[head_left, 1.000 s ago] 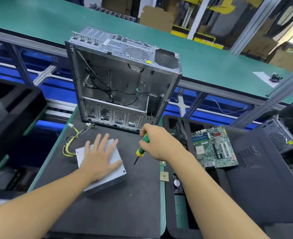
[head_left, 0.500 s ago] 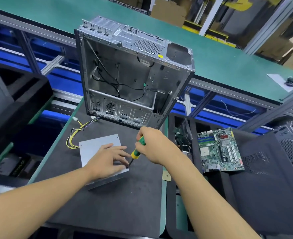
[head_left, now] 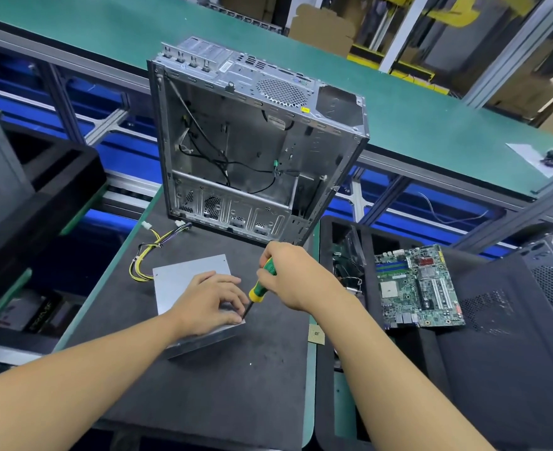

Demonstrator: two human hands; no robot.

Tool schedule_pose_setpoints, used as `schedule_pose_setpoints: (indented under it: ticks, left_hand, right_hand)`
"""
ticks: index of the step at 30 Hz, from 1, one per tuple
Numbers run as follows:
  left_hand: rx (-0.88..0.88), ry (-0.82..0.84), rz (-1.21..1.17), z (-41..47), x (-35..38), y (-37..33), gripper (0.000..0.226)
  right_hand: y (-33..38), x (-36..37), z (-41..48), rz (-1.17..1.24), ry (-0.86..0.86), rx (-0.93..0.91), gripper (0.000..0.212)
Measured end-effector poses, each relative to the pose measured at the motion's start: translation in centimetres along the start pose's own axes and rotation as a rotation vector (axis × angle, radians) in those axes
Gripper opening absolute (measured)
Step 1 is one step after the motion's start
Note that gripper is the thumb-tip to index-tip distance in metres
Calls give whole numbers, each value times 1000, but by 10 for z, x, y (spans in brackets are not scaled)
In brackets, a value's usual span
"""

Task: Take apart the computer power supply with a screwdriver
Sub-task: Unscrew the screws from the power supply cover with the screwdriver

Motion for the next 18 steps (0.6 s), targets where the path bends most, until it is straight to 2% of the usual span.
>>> schedule_pose_setpoints:
  ticks: [18]
  left_hand:
    - [1, -8, 6, 4, 5, 8, 21]
  right_hand:
    - [3, -1, -2, -20, 14, 9, 21]
Point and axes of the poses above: each hand's wrist, its own z-axis towards the middle knuckle, its own x-axis out of the palm, y = z × x, the point moved 4 cm from there along z, towards the middle knuckle, and after that the axes turned 1 degree about -y, right-handed, at the moved point
